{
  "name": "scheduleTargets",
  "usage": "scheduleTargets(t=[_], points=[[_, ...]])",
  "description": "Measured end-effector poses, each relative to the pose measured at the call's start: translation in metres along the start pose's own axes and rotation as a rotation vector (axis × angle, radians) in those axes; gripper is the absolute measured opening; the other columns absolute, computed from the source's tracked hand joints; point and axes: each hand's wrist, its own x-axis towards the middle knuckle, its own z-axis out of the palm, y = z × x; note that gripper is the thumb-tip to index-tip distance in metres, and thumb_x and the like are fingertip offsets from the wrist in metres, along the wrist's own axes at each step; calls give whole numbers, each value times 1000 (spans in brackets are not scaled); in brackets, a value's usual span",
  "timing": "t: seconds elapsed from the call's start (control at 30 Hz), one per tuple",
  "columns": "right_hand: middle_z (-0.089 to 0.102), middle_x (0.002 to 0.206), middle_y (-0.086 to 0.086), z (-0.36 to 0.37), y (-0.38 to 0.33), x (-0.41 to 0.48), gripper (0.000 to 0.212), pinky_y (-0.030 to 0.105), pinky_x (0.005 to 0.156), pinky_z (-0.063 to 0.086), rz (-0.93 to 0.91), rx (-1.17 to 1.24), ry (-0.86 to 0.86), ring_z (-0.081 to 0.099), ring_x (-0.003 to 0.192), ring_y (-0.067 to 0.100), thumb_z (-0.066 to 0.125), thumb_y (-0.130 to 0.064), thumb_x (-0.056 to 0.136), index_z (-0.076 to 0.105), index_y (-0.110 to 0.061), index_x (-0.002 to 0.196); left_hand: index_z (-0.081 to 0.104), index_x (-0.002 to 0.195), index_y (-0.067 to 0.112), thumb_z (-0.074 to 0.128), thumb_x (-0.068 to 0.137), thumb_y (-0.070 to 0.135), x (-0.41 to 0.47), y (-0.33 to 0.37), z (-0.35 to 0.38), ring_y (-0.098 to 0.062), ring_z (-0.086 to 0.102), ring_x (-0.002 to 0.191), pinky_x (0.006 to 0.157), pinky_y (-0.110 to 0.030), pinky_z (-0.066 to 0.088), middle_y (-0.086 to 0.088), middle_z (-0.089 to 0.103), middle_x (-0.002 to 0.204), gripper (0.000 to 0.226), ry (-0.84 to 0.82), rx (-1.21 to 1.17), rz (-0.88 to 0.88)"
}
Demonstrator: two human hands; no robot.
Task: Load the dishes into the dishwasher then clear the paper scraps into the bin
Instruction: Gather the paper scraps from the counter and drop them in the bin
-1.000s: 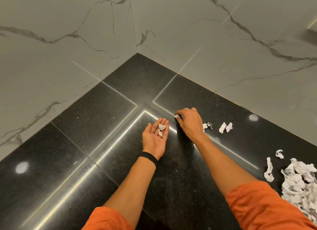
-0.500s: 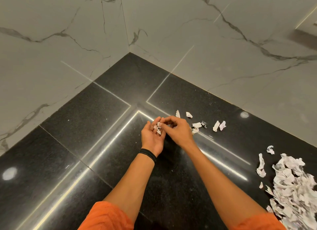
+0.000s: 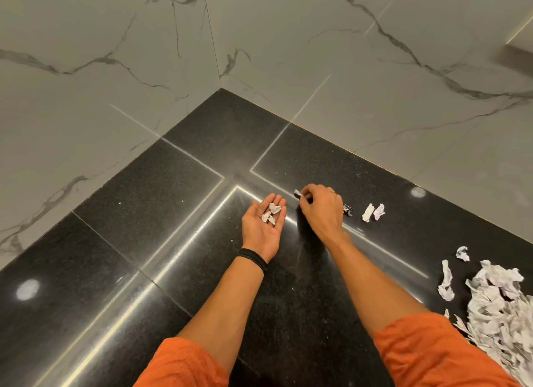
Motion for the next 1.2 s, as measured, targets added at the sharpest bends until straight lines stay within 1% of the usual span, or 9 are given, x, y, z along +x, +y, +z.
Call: scheduleTargets(t=[0.23,0.33,0.43,0.5,0.6,0.8,0.97,1.1,1.2], points=[[70,92,-17,-20,-34,-40,18,20,79,47,-81,500,-78,62,90,4,74,-47,85,76,-34,97,66,116,3,39,108,36,6,-12,11,-33,67,111,111,-45,45,-20,67,119,44,-37,59,-44],[72,94,-12,-27,-21,-33,14,20,78,48,-16,585,-58,64,86,5,79,-32,84,78,-29,97,65,117,0,34,109,30,4,-16,15,-34,68,111,107,-44,47,-23,67,122,43,-60,17,-56],[72,105,-6,-33,15,-6,18,35,86,50,57,293,51,64,93,13,72,-29,90,76,-25,108,61,125,-5,36,109,24,4,-15,14,-33,60,125,106,-41,48,-24,62,134,42,-69,-23,-59],[68,115,1,-31,34,8,26,42,92,44,34,27,-37,60,109,27,67,-30,94,72,-26,119,61,125,-6,37,109,24,3,-13,13,-33,61,125,102,-40,51,-23,64,132,42,-67,-19,-62],[66,107,4,-24,50,16,22,41,86,41,-45,-92,-114,60,105,31,62,-26,99,74,-24,117,60,129,-5,37,109,26,3,-13,12,-32,61,126,101,-39,51,-22,64,132,44,-54,-6,-55],[70,96,-8,-29,27,-15,17,45,85,50,30,252,65,64,90,16,64,-34,95,75,-29,106,59,132,-2,36,109,29,1,-21,14,-30,60,125,99,-38,51,-20,63,133,45,-41,73,-52],[70,98,-18,-37,-10,-62,34,29,85,46,-133,399,-53,59,90,6,69,-56,82,75,-35,108,61,126,4,34,108,34,-7,-36,17,-32,68,103,109,-42,47,-19,68,112,45,-68,91,-94],[72,95,-14,-51,18,-66,17,26,81,53,88,544,76,65,84,3,78,-33,87,75,-28,103,57,132,-5,35,109,27,-16,-41,15,-34,61,123,109,-42,46,-24,63,132,45,-65,8,-101],[72,97,-7,-56,52,-61,16,31,83,53,178,303,49,67,85,9,74,-25,90,74,-24,106,58,130,-7,39,108,24,-24,-42,10,-35,60,124,107,-42,48,-25,62,134,42,-55,-22,-93]])
